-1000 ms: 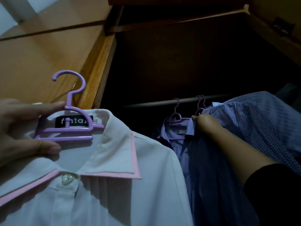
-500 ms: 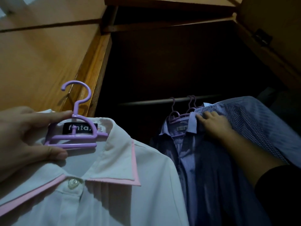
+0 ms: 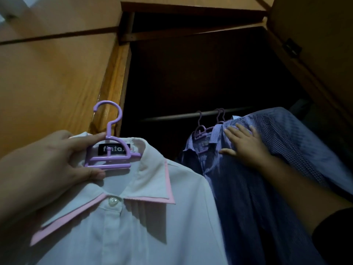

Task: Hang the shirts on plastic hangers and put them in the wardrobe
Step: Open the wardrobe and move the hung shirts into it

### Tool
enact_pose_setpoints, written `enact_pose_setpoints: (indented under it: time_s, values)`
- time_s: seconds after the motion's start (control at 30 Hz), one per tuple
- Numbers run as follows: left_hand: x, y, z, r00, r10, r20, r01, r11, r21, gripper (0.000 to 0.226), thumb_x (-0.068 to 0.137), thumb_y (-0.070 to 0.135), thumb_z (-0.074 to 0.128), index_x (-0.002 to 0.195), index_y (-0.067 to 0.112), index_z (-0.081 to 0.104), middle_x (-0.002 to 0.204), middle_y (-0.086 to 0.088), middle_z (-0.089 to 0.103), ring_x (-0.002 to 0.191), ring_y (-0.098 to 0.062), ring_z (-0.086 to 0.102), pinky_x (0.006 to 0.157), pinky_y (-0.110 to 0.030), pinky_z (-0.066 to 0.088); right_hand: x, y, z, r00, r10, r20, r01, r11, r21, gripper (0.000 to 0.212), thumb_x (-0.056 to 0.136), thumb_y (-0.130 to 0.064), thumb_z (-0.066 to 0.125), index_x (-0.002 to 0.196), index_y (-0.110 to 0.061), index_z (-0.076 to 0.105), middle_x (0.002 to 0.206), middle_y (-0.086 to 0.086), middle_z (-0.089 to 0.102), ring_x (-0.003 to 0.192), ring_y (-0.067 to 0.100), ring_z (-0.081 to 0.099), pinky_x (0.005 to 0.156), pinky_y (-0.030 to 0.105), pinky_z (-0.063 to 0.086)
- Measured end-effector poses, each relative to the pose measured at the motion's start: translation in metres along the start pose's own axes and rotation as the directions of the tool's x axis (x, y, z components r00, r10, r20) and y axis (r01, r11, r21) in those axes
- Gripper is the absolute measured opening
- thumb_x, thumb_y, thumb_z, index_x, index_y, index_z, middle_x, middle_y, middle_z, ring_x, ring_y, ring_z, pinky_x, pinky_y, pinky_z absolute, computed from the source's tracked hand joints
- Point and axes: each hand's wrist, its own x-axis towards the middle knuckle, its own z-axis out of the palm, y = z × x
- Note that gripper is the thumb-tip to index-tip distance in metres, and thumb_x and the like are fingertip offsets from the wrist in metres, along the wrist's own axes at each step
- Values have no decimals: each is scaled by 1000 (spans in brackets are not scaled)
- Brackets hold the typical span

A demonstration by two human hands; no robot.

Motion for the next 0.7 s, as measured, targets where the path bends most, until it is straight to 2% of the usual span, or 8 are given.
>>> enact_pose_setpoints:
  time_s: [0.03, 0.1, 0.23, 0.3, 0.37, 0.53, 0.6, 0.7]
  values:
    - [-7, 17, -11, 1000, 1, 27, 0, 999, -36, 80, 63, 84, 56, 134, 68, 22, 103, 25, 45, 84, -3, 48, 65, -25, 45, -7, -11, -5, 999, -24, -29, 26, 997, 66, 123, 51, -88, -24, 151, -26, 14, 158, -5, 16, 146, 16, 7, 116, 40, 0]
    - [-11, 40, -23, 1000, -1, -6, 1, 996, -93, 74, 62, 81, 52, 129, 71, 23, 96, 23, 43, 81, -3, 46, 61, -24, 41, -20, -35, -17, 991, -94, -91, 114, 959, 258, 116, 60, -88, -17, 149, -25, 23, 153, -2, 31, 142, 17, 22, 115, 35, 10]
    - [-15, 74, -31, 1000, -21, 22, 20, 1000, 16, 81, 58, 77, 39, 135, 61, 14, 95, 13, 41, 77, -7, 42, 53, -23, 35, -50, -82, -39, 966, -194, -169, 256, 769, 586, 83, 78, -76, 24, 147, -30, 27, 142, -4, 47, 128, 13, 43, 99, 26, 33]
    - [-14, 84, -32, 999, -40, 24, 39, 998, 56, 81, 67, 74, 42, 142, 56, 16, 99, 11, 41, 79, -8, 43, 51, -20, 30, -63, -95, -46, 962, -232, -148, 271, 716, 643, 85, 74, -76, 31, 147, -36, 21, 141, -8, 48, 123, 10, 47, 92, 22, 38]
    - [-13, 89, -29, 998, -53, 38, 51, 997, 62, 78, 76, 69, 47, 144, 53, 14, 103, 10, 41, 83, -8, 44, 51, -17, 29, -72, -103, -49, 954, -250, -167, 296, 673, 678, 91, 69, -80, 39, 147, -37, 20, 138, -9, 49, 120, 10, 51, 91, 25, 43]
    - [-11, 89, -24, 997, -64, 41, 63, 998, 28, 77, 80, 67, 48, 146, 52, 12, 104, 9, 41, 85, -8, 43, 52, -18, 31, -85, -106, -50, 881, -299, -366, 471, 619, 629, 90, 77, -82, 34, 147, -28, 24, 132, 4, 55, 111, 19, 59, 85, 32, 52]
    - [-11, 90, -24, 996, -72, 43, 71, 997, 8, 77, 79, 67, 48, 146, 52, 12, 103, 8, 41, 84, -8, 44, 53, -19, 32, -88, -106, -56, 909, -219, -354, 416, 520, 746, 84, 75, -85, 30, 145, -41, 25, 134, -5, 52, 115, 7, 54, 89, 28, 48]
    - [-10, 90, -23, 996, -79, 36, 78, 997, 24, 77, 79, 67, 48, 146, 51, 13, 100, 9, 39, 82, -8, 43, 52, -18, 31, -89, -109, -70, 969, -112, -219, 241, 267, 933, 75, 64, -93, 28, 131, -58, 30, 126, -25, 50, 110, -10, 51, 89, 13, 42]
